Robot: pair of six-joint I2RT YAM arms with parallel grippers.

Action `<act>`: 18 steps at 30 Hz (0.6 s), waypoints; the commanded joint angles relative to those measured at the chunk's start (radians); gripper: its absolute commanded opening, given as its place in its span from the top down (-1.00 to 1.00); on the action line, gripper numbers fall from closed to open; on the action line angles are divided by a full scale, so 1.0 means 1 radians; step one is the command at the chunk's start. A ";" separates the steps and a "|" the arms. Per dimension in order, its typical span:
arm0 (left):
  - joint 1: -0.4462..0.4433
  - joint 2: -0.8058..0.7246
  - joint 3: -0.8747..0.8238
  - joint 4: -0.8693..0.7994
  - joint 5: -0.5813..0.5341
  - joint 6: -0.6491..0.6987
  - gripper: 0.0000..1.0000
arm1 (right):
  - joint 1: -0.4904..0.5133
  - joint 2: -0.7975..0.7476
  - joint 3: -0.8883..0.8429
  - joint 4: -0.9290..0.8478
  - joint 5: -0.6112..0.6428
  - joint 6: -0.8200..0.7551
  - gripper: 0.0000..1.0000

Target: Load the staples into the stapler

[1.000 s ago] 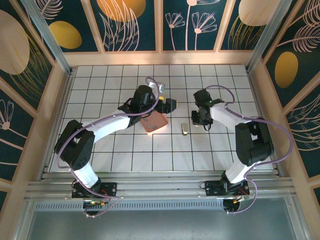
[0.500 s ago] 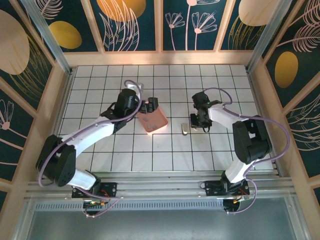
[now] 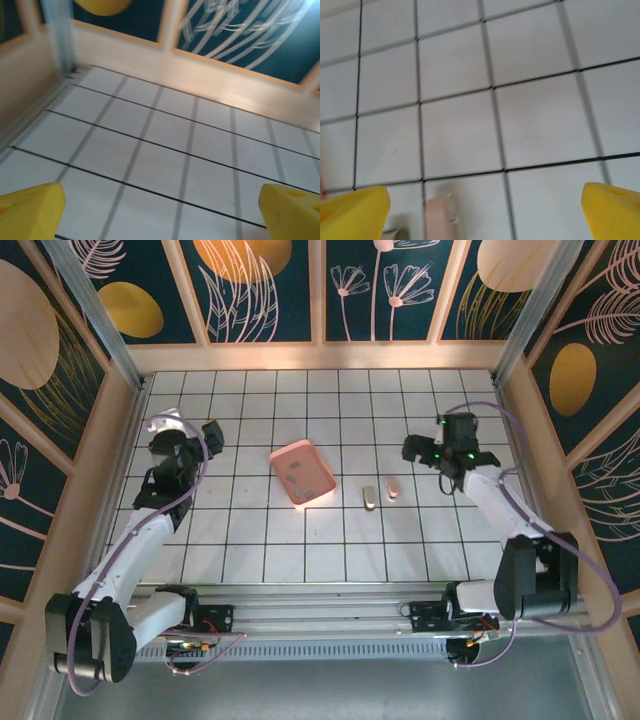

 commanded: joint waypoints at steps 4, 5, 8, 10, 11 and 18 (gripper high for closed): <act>0.092 0.005 -0.194 0.334 -0.082 0.155 -0.98 | -0.120 -0.102 -0.258 0.508 0.031 -0.061 -0.98; 0.102 0.024 -0.216 0.372 -0.069 0.151 -0.98 | -0.133 -0.103 -0.291 0.559 0.026 -0.070 -0.98; 0.109 0.088 -0.274 0.483 -0.041 0.155 -0.98 | -0.157 -0.090 -0.364 0.682 0.021 -0.095 -0.98; 0.109 0.116 -0.340 0.620 -0.051 0.169 -0.98 | -0.172 -0.083 -0.415 0.783 0.022 -0.116 -0.98; 0.109 0.130 -0.368 0.680 -0.056 0.182 -0.98 | -0.176 -0.079 -0.440 0.833 0.026 -0.126 -0.98; 0.116 0.450 -0.518 1.249 0.050 0.232 -0.98 | -0.219 0.091 -0.609 1.302 -0.001 -0.133 -0.98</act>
